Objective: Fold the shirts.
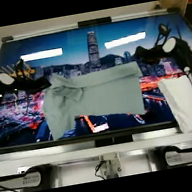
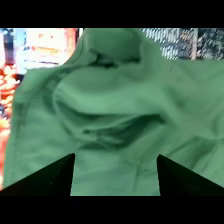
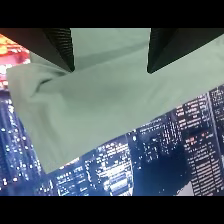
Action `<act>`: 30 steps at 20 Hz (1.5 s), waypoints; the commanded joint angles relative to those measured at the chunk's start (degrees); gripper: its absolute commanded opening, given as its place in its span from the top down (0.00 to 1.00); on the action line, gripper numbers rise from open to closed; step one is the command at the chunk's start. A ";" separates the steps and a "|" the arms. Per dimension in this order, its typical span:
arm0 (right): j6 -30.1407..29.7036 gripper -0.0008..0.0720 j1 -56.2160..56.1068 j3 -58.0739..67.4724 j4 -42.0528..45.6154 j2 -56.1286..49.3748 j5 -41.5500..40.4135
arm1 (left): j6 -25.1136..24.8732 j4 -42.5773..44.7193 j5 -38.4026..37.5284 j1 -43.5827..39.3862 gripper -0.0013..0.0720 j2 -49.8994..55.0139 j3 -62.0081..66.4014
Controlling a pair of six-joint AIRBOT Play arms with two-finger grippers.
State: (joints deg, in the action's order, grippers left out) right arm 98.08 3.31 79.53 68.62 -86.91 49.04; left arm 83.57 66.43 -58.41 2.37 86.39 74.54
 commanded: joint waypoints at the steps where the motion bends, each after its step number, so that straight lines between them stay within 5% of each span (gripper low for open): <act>1: -4.09 0.21 4.09 0.98 4.81 3.76 18.86 | -0.79 10.29 -25.24 8.24 0.17 -0.39 3.78; 5: -8.87 0.21 8.57 -1.88 5.70 4.39 37.33 | -2.08 2.56 -20.94 16.55 0.17 -1.86 -8.33; 12: -8.85 0.21 5.86 -5.27 2.23 4.35 35.30 | -5.07 -5.68 -6.01 14.03 0.18 0.83 -17.33; 14: -8.26 0.21 5.90 -5.27 2.49 4.35 35.15 | -5.09 -5.70 -5.60 12.22 0.31 2.73 -17.31; 18: -9.09 0.19 6.05 -9.88 7.26 4.35 37.46 | -4.35 -5.70 -3.13 10.51 0.88 3.02 -16.70; 19: -8.98 0.12 6.45 -13.60 7.52 4.35 36.98 | -4.55 -5.70 -3.45 10.51 0.94 2.67 -16.28; 30: -9.01 0.13 7.52 -30.88 -6.25 4.33 19.65 | -5.97 -5.70 -3.76 10.47 0.94 -6.56 -15.93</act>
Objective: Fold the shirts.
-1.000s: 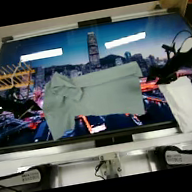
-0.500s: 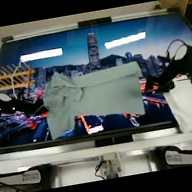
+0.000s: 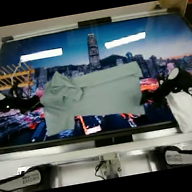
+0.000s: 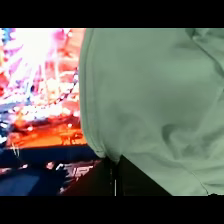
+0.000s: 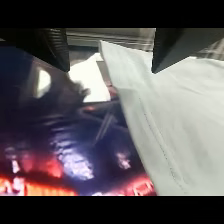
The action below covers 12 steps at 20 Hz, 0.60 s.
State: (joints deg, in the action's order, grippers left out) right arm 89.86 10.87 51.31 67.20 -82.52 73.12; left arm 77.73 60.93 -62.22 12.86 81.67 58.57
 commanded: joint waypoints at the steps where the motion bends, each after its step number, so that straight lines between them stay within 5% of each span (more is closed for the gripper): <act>1: -1.46 0.21 -0.07 -3.26 -7.19 -0.07 -5.22 | -0.15 -0.48 0.04 -0.02 0.94 -2.19 0.04; 5: -1.75 0.24 -6.82 -3.87 -7.63 -0.07 -8.50 | -1.09 -5.90 0.13 -0.02 0.94 -2.84 0.17; 7: -2.08 0.91 -10.47 -3.23 -7.54 -0.04 -9.27 | -1.75 -6.93 -0.90 -0.02 0.94 -3.52 1.11; 12: -6.25 0.90 -9.14 11.39 -5.66 10.95 -3.54 | -4.79 -6.80 -3.93 0.39 0.94 -13.42 14.60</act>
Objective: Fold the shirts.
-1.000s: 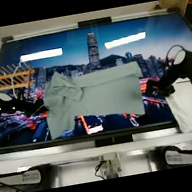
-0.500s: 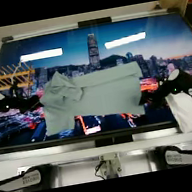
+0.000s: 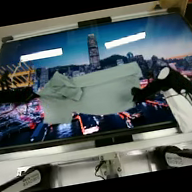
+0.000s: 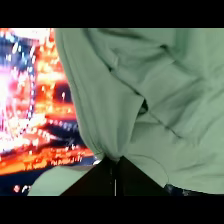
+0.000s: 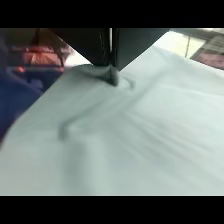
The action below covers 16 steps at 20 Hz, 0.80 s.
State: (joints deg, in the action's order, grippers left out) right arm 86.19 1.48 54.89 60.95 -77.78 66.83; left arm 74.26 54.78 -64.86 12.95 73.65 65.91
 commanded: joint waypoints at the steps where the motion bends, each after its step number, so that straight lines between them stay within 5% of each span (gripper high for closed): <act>1: -4.98 0.90 1.36 13.09 0.83 10.34 2.45 | 0.00 -1.07 -1.77 0.28 0.94 -8.70 12.81; 3: -13.05 0.90 3.98 25.33 3.17 19.26 -0.33 | 0.35 -1.27 1.40 -0.35 0.94 -16.17 25.73; 9: -8.83 0.90 6.75 43.95 8.85 41.55 -12.70 | 5.53 -1.01 12.13 -0.35 0.94 -35.26 43.56; 12: -3.61 0.90 6.75 43.95 13.22 46.84 -6.45 | 11.08 2.91 6.80 -0.33 0.94 -40.46 43.34; 16: -2.19 0.90 6.75 43.89 19.63 45.59 4.09 | 11.96 13.09 -6.32 -0.35 0.94 -39.69 43.32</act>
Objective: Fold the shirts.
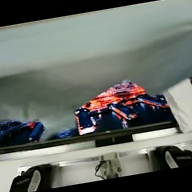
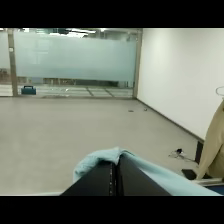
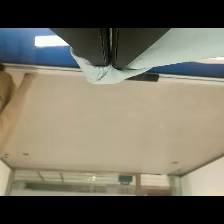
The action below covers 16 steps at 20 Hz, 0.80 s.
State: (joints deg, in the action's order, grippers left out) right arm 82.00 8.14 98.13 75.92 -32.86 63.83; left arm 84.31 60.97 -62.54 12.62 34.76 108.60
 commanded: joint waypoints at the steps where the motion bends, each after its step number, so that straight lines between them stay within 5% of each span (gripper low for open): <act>1: 2.01 0.90 0.09 0.66 4.63 -0.83 10.47 | 1.90 7.23 -11.43 -0.02 0.94 0.26 0.35; 4: 0.98 0.90 0.09 -0.68 6.78 -8.87 23.45 | 1.90 7.23 -17.86 -0.02 0.94 4.37 -5.22; 6: 0.00 0.90 0.09 -5.81 10.32 -15.34 25.05 | 1.84 7.19 -17.88 -0.02 0.94 7.61 -13.97; 11: -0.02 0.90 -0.98 -17.66 9.14 -35.69 7.96 | -2.03 6.54 -1.25 -3.78 0.94 21.79 -37.07; 16: 5.35 0.90 -3.67 -17.35 5.16 -56.13 -11.23 | -2.60 6.16 14.29 -7.85 0.94 47.36 -34.16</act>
State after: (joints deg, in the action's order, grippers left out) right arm 83.92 5.48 81.60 83.57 -78.98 64.55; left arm 82.17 67.75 -57.43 6.46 69.87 74.00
